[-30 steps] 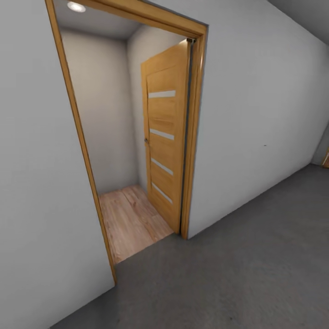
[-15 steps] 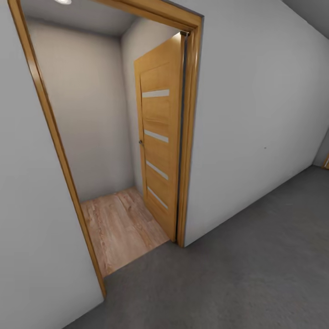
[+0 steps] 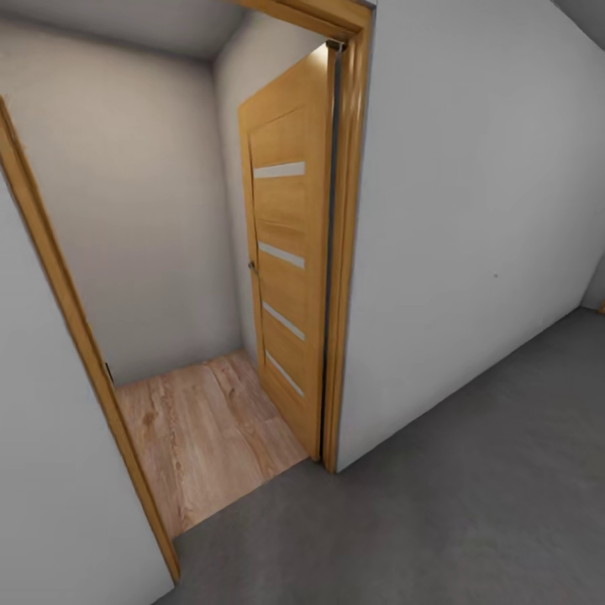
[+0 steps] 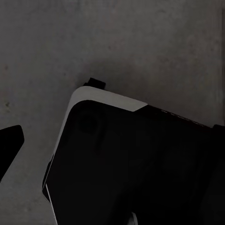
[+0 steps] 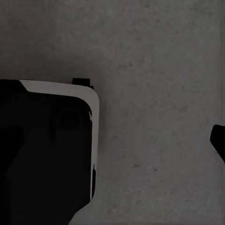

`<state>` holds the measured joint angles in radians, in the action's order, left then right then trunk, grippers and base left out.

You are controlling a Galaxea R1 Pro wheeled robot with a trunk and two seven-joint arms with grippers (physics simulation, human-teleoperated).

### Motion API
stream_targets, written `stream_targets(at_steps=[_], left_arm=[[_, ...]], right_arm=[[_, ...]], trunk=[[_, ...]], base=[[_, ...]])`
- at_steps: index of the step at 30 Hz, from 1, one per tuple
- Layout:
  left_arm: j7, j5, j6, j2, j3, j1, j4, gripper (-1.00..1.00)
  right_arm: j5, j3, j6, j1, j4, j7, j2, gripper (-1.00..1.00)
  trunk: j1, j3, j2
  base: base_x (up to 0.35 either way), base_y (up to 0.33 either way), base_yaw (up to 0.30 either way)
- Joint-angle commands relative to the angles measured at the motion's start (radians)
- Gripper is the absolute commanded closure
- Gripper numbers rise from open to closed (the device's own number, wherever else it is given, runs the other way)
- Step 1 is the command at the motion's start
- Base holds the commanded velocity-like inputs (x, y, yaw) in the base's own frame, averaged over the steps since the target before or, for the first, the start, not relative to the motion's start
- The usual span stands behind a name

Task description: Move the two storage containers from the living room to the garage. In the garage, place one container on the floor and stack the other container on top of it (either order is fine).

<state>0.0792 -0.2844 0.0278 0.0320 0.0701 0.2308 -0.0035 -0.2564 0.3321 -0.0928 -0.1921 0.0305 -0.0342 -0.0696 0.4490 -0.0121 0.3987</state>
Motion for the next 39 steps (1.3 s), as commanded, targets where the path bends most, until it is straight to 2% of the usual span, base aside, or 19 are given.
stream_targets(at_steps=[1, 39], left_arm=[[0.002, -0.001, 0.003, 0.0, 0.007, 0.001, 0.0, -1.0], [0.002, -0.001, -0.002, 0.002, 0.007, 0.001, 0.001, -1.0]], right_arm=[[-0.009, 0.008, -0.006, -0.001, 0.003, 0.0, 0.0, -1.0], [-0.007, 0.009, -0.01, -0.001, 0.003, 0.0, -0.004, -1.0]], trunk=[[0.001, -0.001, 0.001], [0.001, -0.001, 0.001]], base=[[0.321, -0.004, 0.0], [0.321, 0.0, 0.0]])
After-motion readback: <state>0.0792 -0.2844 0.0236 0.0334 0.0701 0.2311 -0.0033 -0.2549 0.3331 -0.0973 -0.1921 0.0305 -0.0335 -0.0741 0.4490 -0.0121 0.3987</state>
